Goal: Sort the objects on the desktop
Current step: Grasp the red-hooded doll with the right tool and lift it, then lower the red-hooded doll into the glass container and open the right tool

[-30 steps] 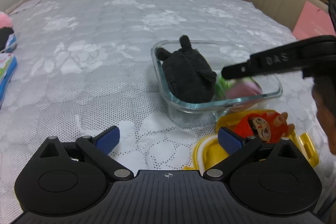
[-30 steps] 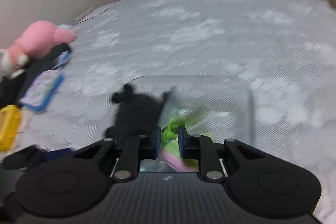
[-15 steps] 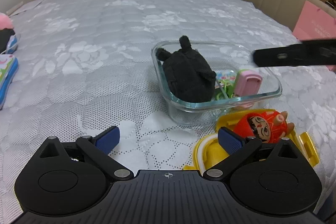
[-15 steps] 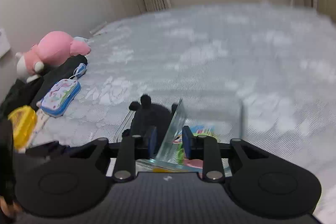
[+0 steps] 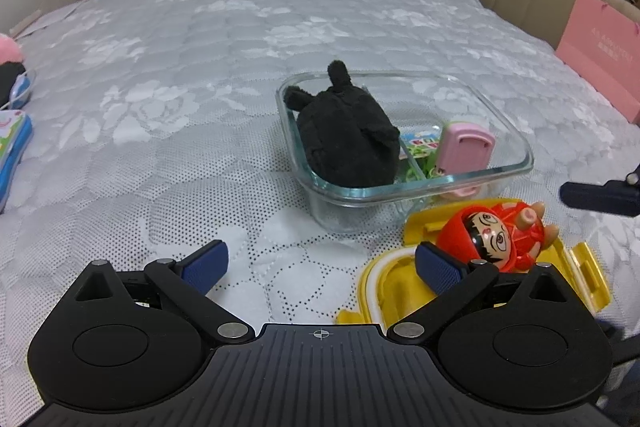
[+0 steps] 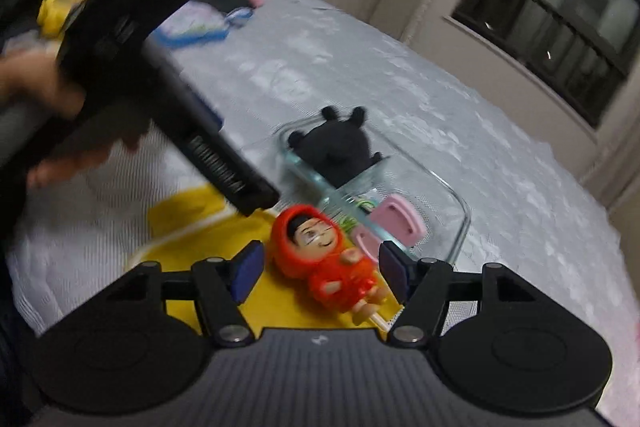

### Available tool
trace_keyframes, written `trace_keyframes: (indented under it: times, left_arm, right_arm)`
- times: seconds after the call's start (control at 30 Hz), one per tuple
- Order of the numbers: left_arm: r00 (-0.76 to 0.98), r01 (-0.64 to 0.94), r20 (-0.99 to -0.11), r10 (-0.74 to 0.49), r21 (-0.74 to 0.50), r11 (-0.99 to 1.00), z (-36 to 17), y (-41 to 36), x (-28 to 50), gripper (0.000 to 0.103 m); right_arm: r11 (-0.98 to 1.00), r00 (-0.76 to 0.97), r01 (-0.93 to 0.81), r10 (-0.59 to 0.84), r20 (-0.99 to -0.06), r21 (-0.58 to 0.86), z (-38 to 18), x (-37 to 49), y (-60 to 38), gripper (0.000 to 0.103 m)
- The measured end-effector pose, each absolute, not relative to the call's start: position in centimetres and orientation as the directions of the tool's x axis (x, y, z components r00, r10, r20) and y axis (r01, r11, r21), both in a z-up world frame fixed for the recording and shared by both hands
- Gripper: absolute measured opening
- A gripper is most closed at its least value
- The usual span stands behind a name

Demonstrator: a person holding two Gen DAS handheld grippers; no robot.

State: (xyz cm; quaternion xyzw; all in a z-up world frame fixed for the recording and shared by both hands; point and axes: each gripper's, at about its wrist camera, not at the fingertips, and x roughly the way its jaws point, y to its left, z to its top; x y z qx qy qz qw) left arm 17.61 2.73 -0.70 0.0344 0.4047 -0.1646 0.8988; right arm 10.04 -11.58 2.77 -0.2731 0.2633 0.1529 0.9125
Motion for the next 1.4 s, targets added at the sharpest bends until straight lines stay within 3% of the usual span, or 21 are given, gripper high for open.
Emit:
trace_keyframes:
  times: [0.3,0.47,0.67,1.0,1.2,1.4]
  left_arm:
    - [0.618,0.340,-0.742,-0.262,-0.048,0.939,-0.8,2.5,17.0,0.102]
    - [0.621,0.334,-0.737,-0.265,-0.057,0.941,-0.7,2.8,17.0,0.102]
    - [0.625,0.335,-0.734,-0.266,-0.055,0.940,-0.5,2.9,16.9,0.102]
    - [0.622,0.340,-0.736,-0.266,-0.052,0.939,-0.6,2.7,16.7,0.102]
    - [0.619,0.347,-0.735,-0.276,-0.060,0.936,-0.5,2.3,16.8,0.102]
    - [0.618,0.347,-0.737,-0.276,-0.060,0.936,-0.5,2.4,16.9,0.102]
  right_arm:
    - [0.656,0.818,-0.478,0.091,-0.567,-0.584,-1.4,9.7,-8.7,0.066]
    - [0.654,0.818,-0.480,0.092,-0.568,-0.585,-1.6,9.8,-8.5,0.061]
    - [0.761,0.795,-0.458,0.120,-0.595,-0.459,0.9,9.9,-10.2,0.060]
    - [0.906,0.837,-0.340,0.169,-0.521,-0.251,8.8,9.7,-15.4,0.060]
    - [0.848,0.893,-0.294,0.080,-0.443,-0.440,10.5,12.9,-14.3,0.060]
    - [0.751,0.870,-0.334,0.013,-0.493,-0.570,7.1,18.6,-11.8,0.060]
